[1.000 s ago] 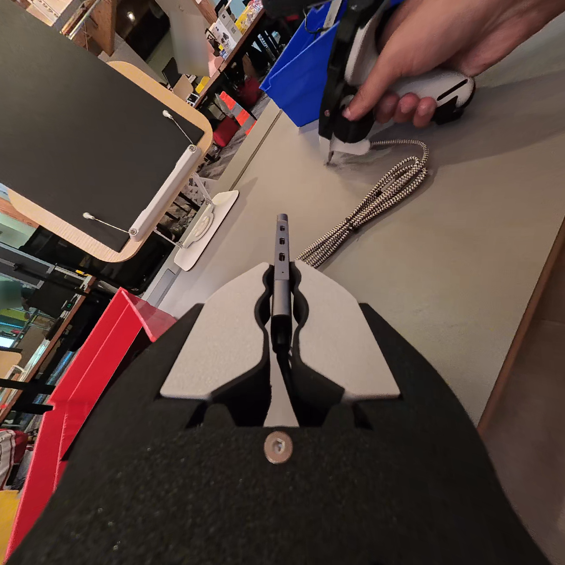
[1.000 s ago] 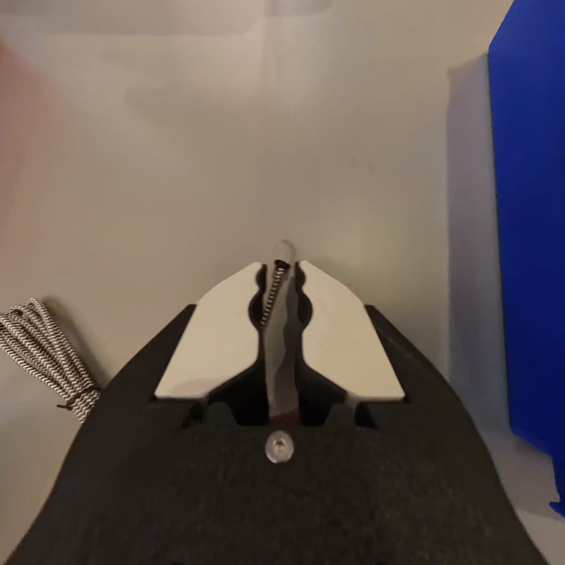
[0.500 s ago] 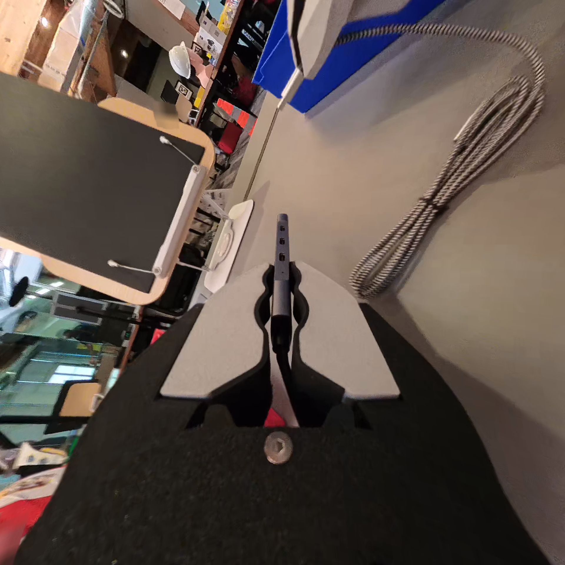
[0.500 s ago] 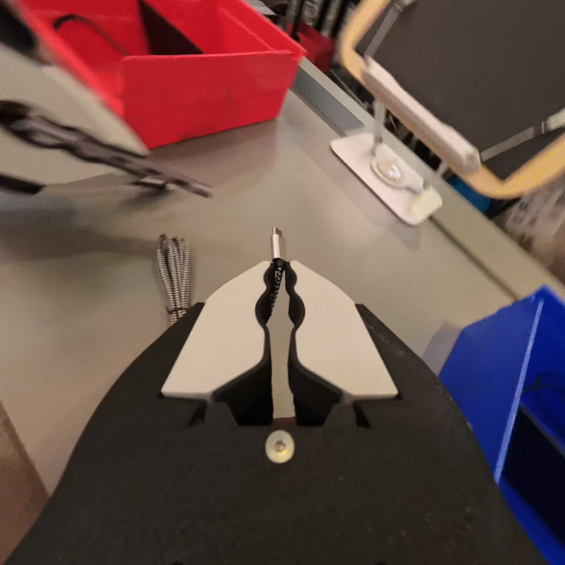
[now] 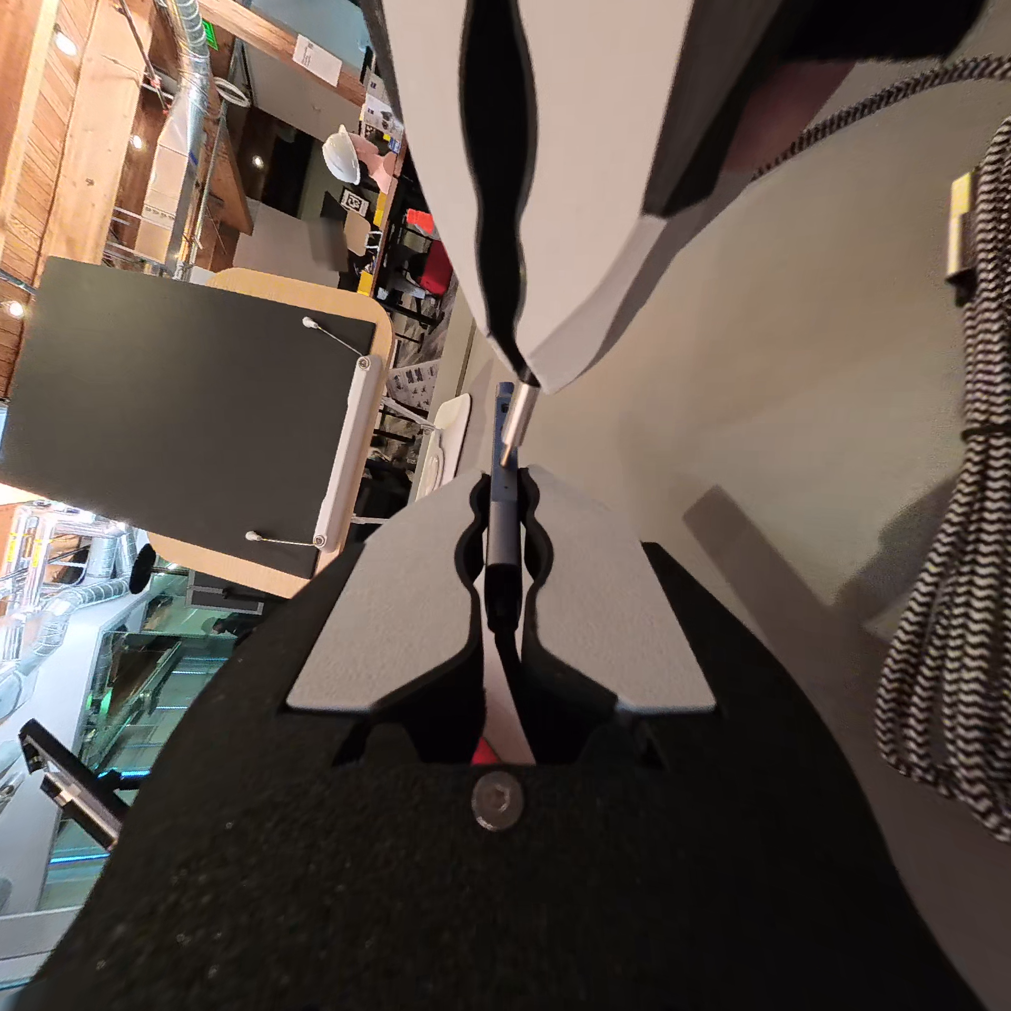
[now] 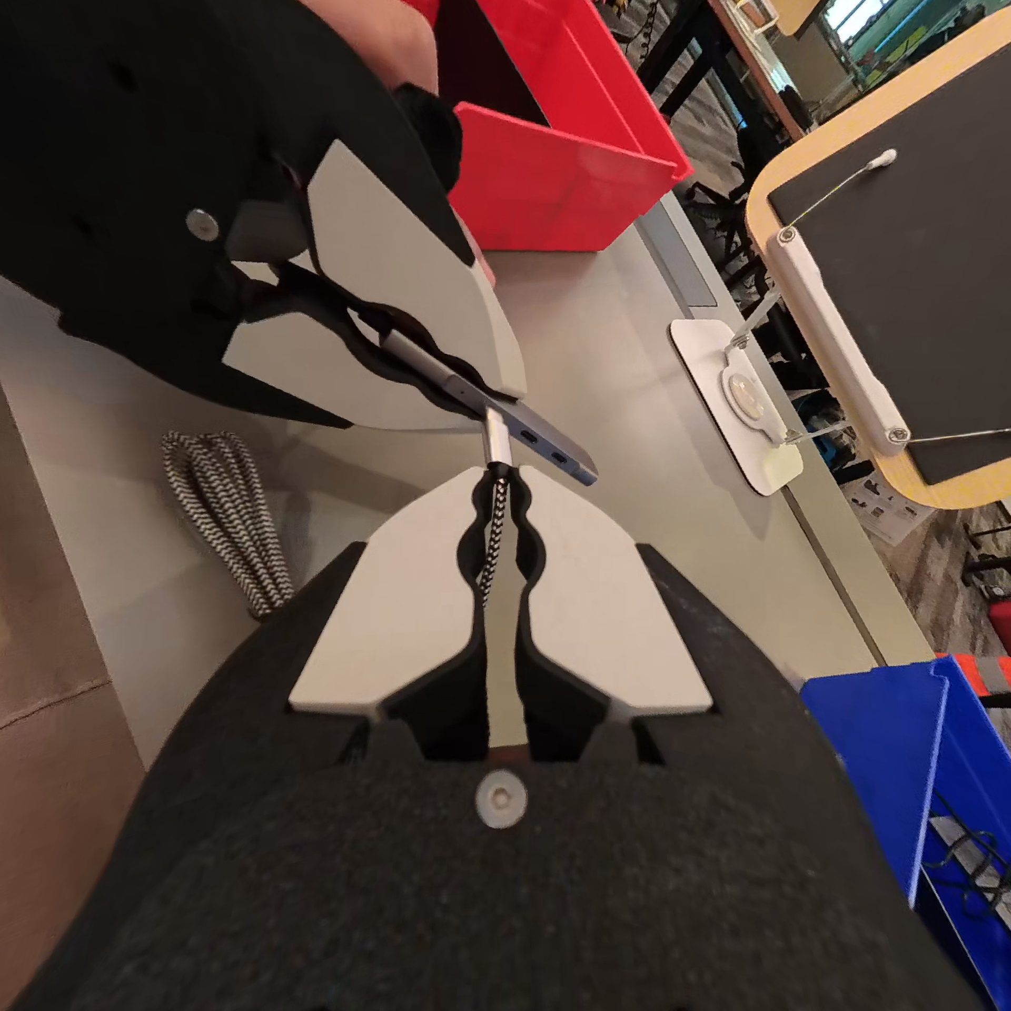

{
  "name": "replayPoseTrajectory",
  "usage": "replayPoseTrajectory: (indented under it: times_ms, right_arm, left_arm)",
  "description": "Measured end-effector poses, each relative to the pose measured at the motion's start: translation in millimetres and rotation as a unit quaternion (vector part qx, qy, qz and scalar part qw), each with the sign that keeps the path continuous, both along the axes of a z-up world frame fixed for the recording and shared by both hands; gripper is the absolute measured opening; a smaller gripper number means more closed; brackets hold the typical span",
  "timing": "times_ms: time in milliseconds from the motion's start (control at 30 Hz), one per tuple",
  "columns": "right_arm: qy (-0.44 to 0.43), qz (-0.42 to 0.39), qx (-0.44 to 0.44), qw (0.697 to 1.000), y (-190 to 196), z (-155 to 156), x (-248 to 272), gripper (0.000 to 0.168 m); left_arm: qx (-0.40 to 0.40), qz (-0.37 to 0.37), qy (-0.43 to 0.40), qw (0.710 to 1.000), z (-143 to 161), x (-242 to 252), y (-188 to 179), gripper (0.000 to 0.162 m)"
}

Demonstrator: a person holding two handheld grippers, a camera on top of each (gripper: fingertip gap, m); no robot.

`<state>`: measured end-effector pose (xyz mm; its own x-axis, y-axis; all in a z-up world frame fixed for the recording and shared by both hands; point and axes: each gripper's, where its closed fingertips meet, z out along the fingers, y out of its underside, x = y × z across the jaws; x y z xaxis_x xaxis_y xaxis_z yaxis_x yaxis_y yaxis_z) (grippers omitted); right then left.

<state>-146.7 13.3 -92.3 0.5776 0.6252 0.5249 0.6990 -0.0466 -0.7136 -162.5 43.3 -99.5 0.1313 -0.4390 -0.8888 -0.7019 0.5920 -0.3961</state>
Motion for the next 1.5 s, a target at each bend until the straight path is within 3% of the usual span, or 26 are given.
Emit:
replayPoseTrajectory:
  times_ms: [400,800,1500]
  right_arm:
    - [0.026,0.001,-0.062,0.998,-1.3,-7.6,-3.9,0.006]
    - [0.143,0.035,-0.099,0.984,-2.8,-3.6,-2.5,0.005]
    - [0.179,0.055,-0.114,0.976,-1.3,-10.4,-7.7,0.005]
  left_arm:
    - [0.094,0.016,0.055,0.994,-6.8,-1.4,-1.0,0.009]
    - [0.083,0.013,0.024,0.996,-5.3,4.4,-3.1,0.009]
    - [0.094,0.013,0.036,0.995,-11.1,1.7,-1.8,0.008]
